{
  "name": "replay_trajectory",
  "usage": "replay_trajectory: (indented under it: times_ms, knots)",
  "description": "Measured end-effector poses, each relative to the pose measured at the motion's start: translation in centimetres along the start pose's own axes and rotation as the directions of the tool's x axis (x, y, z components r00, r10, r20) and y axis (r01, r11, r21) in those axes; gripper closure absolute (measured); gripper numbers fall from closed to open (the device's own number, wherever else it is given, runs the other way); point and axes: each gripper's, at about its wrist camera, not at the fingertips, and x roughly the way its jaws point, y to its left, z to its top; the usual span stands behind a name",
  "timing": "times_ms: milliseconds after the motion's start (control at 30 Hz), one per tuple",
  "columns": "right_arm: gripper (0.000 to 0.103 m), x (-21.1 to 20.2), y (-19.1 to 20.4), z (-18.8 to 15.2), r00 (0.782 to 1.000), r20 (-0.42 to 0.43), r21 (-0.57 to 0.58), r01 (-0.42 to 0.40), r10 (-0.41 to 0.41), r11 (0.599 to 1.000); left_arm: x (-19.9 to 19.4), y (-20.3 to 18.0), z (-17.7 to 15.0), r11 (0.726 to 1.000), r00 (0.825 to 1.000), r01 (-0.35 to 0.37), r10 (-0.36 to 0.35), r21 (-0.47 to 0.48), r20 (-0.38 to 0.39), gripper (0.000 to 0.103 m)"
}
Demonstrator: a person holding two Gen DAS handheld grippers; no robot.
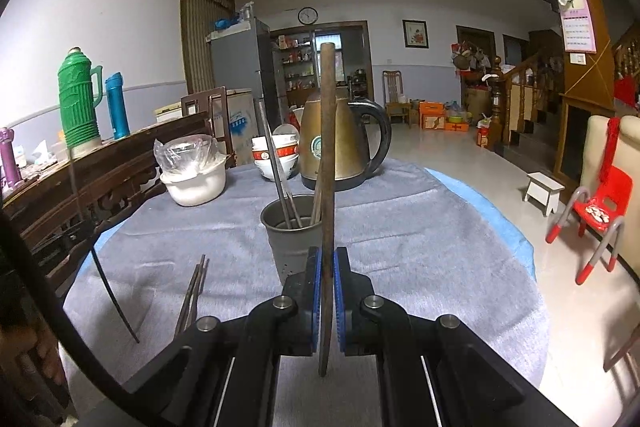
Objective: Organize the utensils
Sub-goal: 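Lift both held chopsticks upright and carry them over the grey cup, then lower the chopsticks into the grey cup and open both grippers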
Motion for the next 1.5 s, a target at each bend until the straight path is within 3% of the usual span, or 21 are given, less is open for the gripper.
replay_trajectory:
  times_ms: [533,767,967,1167,1333,1500]
  knots:
    - [0.097,-1.2,-0.4,-0.2,1.0,-0.011,0.022,-0.018,0.018,1.0,-2.7,0.3,0.3,0.997,0.989,0.048,-0.056,-0.057,-0.14,0.097]
    - [0.097,-1.5,-1.1,2.1,0.999,0.025,0.064,-0.045,0.043,0.997,-1.9,0.0,4.1,0.983,0.978,0.124,-0.144,-0.134,-0.149,0.097]
    - [0.097,-1.6,-2.1,6.4,0.992,0.064,0.113,-0.114,0.107,0.987,-0.3,-3.2,9.3,0.949,0.942,0.27,-0.296,-0.166,-0.16,0.097]
    - [0.097,0.0,-2.1,11.6,0.986,0.073,0.089,-0.159,0.152,0.983,2.3,-7.0,13.4,0.924,0.919,0.345,-0.368,-0.163,-0.144,0.097]
    - [0.097,3.1,-2.0,14.1,0.987,0.037,0.079,-0.158,0.156,0.984,5.8,-10.5,14.7,0.923,0.91,0.357,-0.379,-0.144,-0.168,0.097]
    - [0.097,6.5,-1.9,13.9,0.989,-0.037,0.055,-0.144,0.146,0.988,9.5,-12.9,14.1,0.936,0.908,0.335,-0.351,-0.107,-0.229,0.097]
